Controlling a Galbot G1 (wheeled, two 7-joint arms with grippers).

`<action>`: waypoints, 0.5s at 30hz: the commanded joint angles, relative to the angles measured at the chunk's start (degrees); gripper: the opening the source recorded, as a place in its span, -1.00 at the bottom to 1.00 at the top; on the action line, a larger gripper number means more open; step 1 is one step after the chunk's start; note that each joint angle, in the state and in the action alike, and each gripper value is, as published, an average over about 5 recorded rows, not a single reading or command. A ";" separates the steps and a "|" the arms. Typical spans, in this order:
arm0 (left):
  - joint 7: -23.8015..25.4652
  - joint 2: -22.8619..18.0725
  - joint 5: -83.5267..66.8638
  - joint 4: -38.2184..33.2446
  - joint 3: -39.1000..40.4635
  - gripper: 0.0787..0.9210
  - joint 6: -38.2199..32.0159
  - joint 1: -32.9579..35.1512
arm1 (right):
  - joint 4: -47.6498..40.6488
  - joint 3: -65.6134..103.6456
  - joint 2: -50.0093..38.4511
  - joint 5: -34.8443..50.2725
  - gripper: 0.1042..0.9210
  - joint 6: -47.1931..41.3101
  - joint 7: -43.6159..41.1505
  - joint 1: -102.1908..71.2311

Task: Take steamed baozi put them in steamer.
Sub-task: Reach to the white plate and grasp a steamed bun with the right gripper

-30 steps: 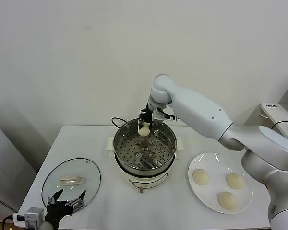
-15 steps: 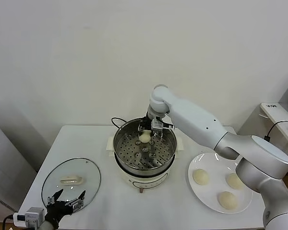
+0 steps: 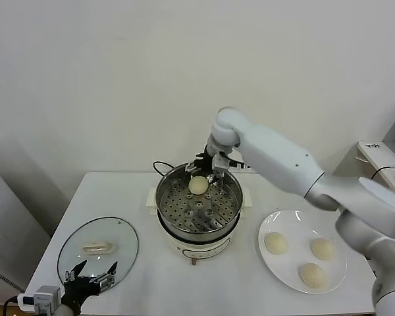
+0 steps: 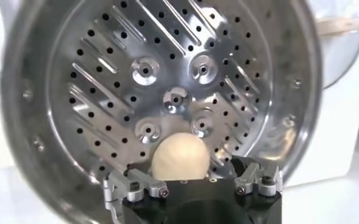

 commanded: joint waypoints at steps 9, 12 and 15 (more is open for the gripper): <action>-0.04 0.03 -0.34 -0.63 -0.12 0.77 -0.21 -0.13 | 8.95 -40.69 -24.11 46.64 0.76 -37.58 -3.82 32.42; -0.07 0.09 -0.57 -0.87 -0.27 0.77 -0.26 -0.19 | 12.58 -45.85 -29.09 48.37 0.76 -40.66 -3.22 34.66; -0.08 0.13 -0.73 -0.92 -0.30 0.77 -0.35 -0.22 | 15.92 -48.42 -33.40 48.36 0.76 -42.71 -1.74 34.22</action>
